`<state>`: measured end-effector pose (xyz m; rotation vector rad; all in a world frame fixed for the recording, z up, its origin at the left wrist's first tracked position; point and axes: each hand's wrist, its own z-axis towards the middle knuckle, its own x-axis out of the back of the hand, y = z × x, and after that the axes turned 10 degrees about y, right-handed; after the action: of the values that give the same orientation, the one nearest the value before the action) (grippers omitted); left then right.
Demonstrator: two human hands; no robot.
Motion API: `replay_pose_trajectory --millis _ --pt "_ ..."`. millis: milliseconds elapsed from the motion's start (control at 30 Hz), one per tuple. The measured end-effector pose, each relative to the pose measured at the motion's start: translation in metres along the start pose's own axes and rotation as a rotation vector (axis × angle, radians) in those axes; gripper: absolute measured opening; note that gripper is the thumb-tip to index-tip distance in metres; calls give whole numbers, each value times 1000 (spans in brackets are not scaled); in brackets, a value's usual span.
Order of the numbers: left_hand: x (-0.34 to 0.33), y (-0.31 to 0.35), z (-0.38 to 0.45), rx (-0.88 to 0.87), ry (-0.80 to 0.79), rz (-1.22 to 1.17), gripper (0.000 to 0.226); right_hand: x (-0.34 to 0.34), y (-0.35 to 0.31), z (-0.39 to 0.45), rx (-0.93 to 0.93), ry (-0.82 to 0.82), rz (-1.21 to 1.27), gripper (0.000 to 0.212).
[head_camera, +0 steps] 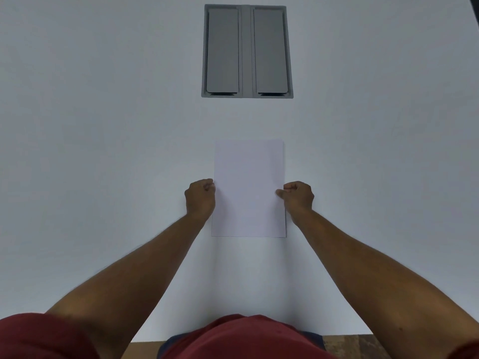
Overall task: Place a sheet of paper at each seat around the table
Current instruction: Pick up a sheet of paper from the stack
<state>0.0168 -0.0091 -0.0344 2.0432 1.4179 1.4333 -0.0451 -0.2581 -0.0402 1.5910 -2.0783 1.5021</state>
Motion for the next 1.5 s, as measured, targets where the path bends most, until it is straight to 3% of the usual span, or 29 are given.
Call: replay_pose_trajectory --millis 433,567,700,833,933,1033,1067,1133,1267,1500 --pt "9 -2 -9 -63 -37 80 18 15 0 -5 179 85 -88 16" --pt "15 7 -16 -1 -27 -41 9 28 -2 -9 253 99 -39 16" --pt "21 16 -22 43 -13 -178 36 47 -5 -13 253 5 102 14" --pt "23 21 -30 26 -55 -224 9 69 -1 -15 162 -104 313 18" --pt "22 29 -38 47 -130 -262 27 85 4 -18 103 -138 410 22" --pt "24 46 -52 131 -270 -407 74 103 9 -24 67 -206 473 20" --pt "26 54 -58 150 -337 -472 77 109 11 -25 60 -223 495 19" --pt "30 70 -71 148 -423 -554 65 122 14 -29 62 -261 535 17" --pt "26 94 -92 57 -407 -561 37 148 19 -36 89 -324 569 26" --pt "9 125 -129 -2 -363 -616 31 199 20 -55 126 -346 621 25"
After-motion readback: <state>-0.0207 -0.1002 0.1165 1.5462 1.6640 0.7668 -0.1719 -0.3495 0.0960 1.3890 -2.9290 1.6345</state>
